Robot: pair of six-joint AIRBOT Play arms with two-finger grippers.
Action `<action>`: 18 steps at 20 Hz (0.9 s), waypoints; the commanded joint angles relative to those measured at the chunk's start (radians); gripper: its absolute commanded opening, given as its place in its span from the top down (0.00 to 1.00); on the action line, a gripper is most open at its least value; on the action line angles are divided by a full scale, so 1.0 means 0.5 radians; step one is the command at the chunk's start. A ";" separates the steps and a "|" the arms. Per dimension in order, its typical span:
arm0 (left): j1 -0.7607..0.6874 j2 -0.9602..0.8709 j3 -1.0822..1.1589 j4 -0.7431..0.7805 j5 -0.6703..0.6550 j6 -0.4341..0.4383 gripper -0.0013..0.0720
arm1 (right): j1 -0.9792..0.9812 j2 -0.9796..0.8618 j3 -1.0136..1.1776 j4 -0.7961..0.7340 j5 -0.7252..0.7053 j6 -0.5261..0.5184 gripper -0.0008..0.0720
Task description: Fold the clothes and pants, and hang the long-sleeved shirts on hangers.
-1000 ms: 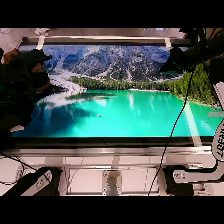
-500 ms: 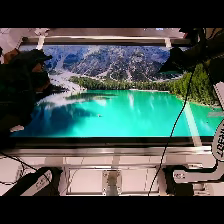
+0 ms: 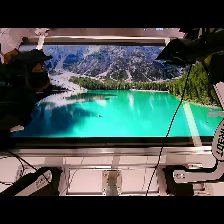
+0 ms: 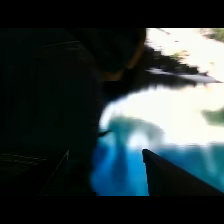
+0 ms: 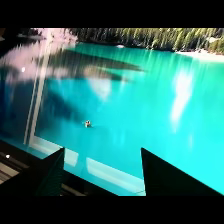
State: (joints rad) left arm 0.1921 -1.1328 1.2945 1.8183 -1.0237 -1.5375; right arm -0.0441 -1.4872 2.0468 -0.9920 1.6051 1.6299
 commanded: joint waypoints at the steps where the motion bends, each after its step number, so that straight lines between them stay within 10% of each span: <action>1: 0.055 -0.172 0.005 0.517 0.092 -0.002 0.25 | 0.002 -0.008 0.000 -0.147 -0.171 -0.001 0.26; 16: 0.080 -1.243 0.521 0.552 0.050 -0.053 0.16 | 0.000 -0.011 0.000 -0.391 -0.370 0.000 0.14; 17: 0.080 -1.259 0.522 0.553 0.050 -0.008 0.26 | 0.000 -0.011 0.000 -0.392 -0.370 0.000 0.14; 18: 0.080 -1.269 0.523 0.553 0.050 0.023 0.65 | 0.000 -0.011 0.000 -0.391 -0.370 0.000 0.14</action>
State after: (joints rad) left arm 0.2325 -1.7294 1.5383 2.0937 -0.9901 -1.5673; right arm -0.0441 -1.4921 2.0468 -1.1767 1.4178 1.6291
